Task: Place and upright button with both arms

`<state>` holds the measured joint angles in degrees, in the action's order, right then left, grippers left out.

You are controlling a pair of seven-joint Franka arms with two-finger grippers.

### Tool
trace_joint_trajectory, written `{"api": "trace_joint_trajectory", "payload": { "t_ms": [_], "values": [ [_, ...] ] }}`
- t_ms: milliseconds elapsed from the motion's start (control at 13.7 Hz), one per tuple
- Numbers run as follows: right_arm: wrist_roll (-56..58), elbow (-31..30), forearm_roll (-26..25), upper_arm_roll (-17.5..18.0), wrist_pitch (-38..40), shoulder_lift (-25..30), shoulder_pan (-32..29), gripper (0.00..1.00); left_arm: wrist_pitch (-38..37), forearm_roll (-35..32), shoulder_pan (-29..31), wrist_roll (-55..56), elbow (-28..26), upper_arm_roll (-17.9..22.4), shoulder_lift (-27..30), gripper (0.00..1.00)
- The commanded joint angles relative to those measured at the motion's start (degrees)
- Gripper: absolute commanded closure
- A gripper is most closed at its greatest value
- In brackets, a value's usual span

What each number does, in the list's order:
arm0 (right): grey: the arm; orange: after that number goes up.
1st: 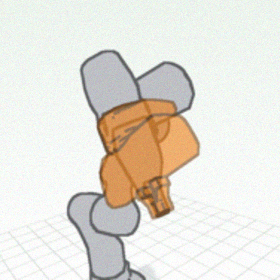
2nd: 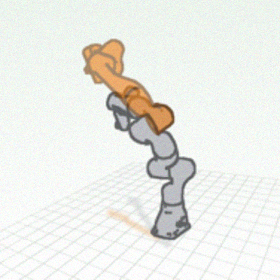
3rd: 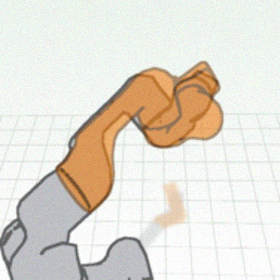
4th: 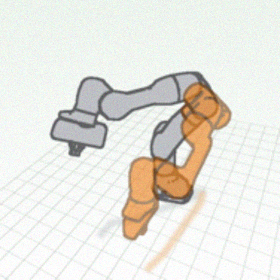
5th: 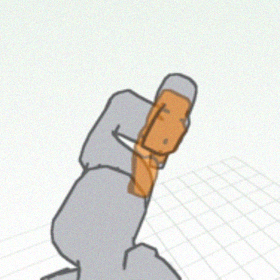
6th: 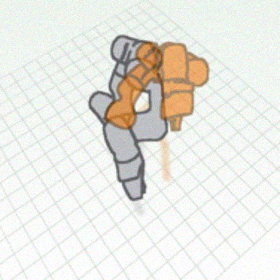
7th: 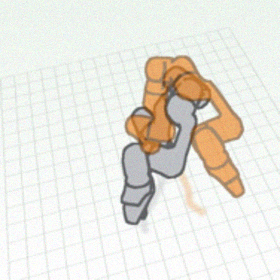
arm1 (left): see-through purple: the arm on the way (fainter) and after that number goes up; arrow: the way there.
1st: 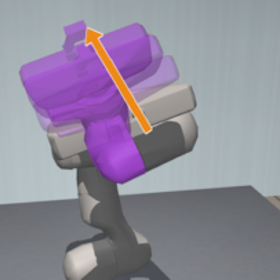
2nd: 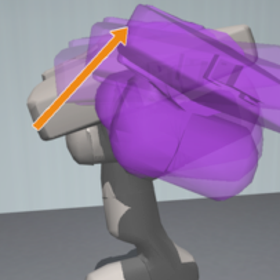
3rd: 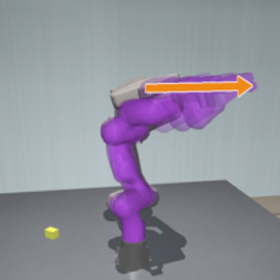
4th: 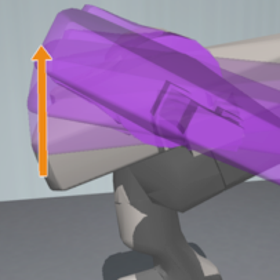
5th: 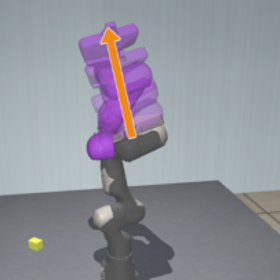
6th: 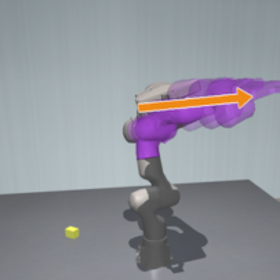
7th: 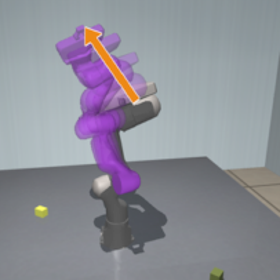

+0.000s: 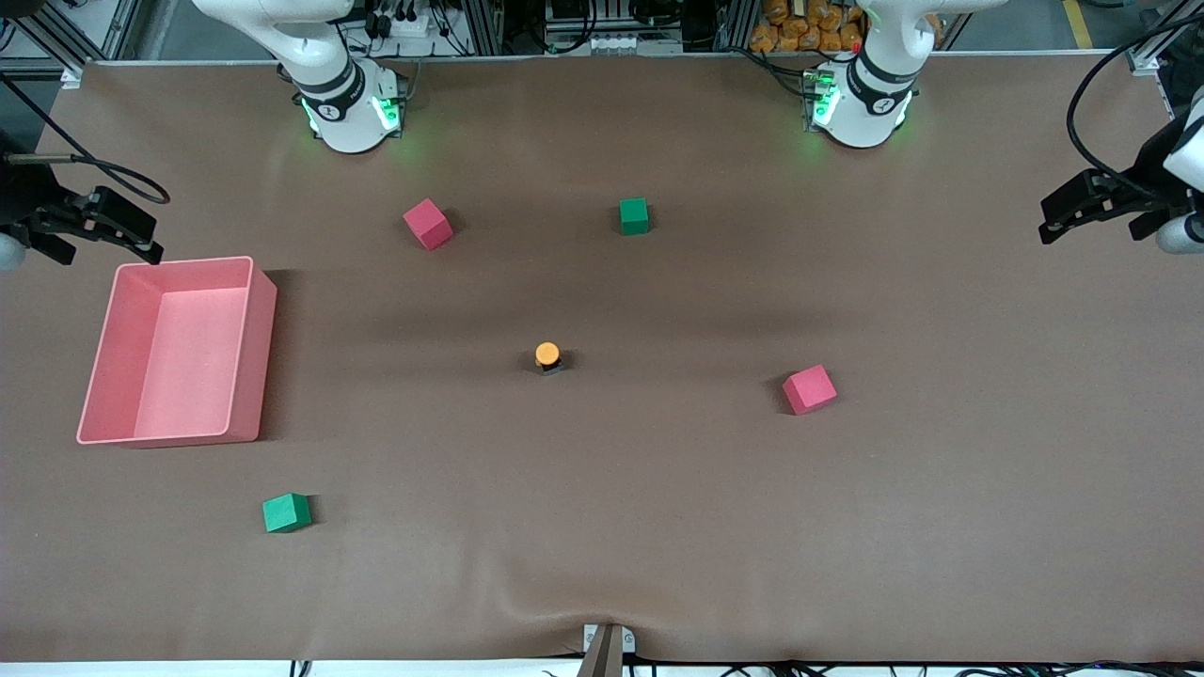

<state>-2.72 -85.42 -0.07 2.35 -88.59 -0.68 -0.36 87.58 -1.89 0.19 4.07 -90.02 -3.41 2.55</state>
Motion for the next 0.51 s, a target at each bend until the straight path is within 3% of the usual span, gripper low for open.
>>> {"api": "trace_joint_trajectory", "payload": {
  "t_ms": [0,439],
  "values": [
    [0.79,0.69,0.86,0.28,0.08,-0.37,-0.52,0.00,-1.62,1.10,-1.06,-0.12,-1.92,-0.10,2.19,0.00],
    [0.79,0.69,0.86,0.28,0.08,-0.37,-0.52,0.00,-2.85,1.10,-2.12,-0.29,-1.04,-0.02,1.66,0.00]
  ]
}}
